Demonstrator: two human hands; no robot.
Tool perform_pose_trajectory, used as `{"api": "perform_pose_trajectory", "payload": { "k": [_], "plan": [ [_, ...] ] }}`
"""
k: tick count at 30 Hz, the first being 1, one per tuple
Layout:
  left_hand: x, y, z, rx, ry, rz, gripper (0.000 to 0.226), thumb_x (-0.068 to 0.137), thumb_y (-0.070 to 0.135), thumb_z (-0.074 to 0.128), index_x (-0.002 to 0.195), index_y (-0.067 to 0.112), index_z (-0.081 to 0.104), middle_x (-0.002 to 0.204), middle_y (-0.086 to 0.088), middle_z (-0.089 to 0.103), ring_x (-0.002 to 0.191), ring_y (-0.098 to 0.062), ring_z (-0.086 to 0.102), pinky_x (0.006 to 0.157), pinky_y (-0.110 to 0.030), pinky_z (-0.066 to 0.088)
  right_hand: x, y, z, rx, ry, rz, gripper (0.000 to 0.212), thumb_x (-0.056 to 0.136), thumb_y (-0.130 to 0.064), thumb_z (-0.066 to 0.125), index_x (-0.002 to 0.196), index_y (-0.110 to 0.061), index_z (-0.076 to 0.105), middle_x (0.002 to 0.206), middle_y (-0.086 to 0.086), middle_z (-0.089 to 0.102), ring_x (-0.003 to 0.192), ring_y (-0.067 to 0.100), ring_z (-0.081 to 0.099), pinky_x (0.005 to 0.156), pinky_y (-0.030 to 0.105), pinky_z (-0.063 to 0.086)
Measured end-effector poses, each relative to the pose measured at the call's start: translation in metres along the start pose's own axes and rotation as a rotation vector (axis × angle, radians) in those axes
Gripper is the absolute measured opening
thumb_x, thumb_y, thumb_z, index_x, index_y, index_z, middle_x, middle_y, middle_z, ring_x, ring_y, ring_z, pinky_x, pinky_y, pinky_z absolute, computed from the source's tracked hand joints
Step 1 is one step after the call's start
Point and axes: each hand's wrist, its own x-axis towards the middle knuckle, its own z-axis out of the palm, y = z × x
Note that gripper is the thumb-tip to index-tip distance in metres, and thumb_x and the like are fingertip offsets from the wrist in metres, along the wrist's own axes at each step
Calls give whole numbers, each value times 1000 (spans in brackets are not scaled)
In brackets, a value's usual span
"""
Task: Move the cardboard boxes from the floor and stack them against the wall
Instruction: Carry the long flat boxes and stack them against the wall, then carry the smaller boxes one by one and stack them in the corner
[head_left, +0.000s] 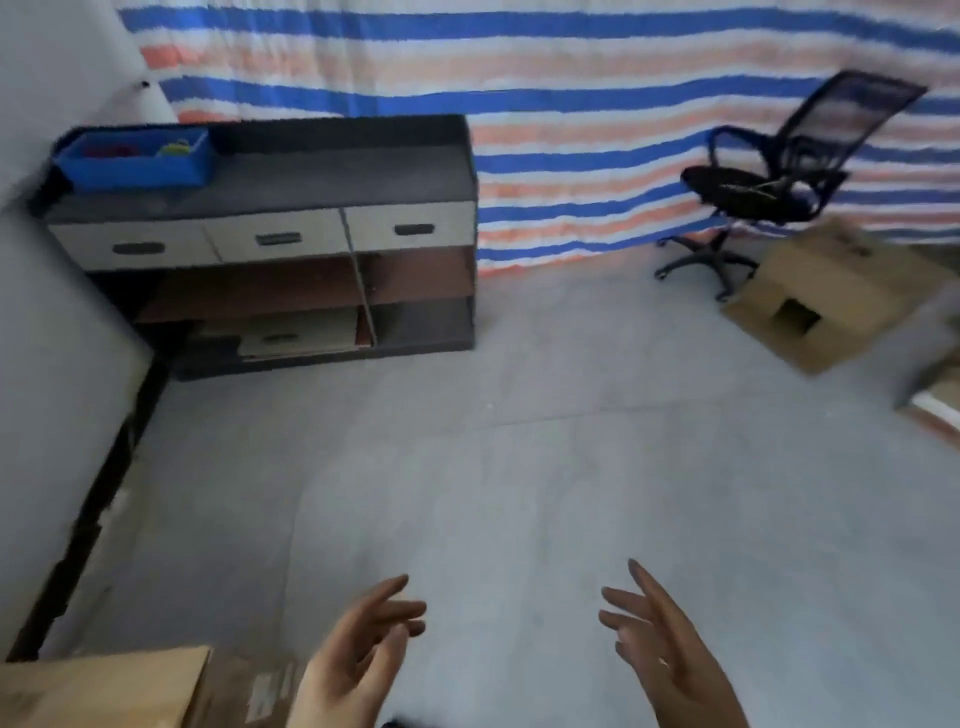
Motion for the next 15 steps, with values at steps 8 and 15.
{"api": "perform_pose_trajectory", "payload": {
  "k": [8,15],
  "plan": [
    [-12,18,216,55,-414,60,41,69,15,52,87,49,68,91,-2,74,81,-18,71,77,-25,52,-60,61,-192,-2,415,118,75,87,1,58,93,-73,52,97,-25,69,89,1,68,77,17,52],
    [-26,26,358,192,-753,35,47,66,14,49,81,55,67,89,3,74,80,-16,72,77,-20,53,-93,102,-295,65,704,214,74,87,-3,60,91,-77,49,95,-28,68,88,-2,67,79,20,52]
  ]
}}
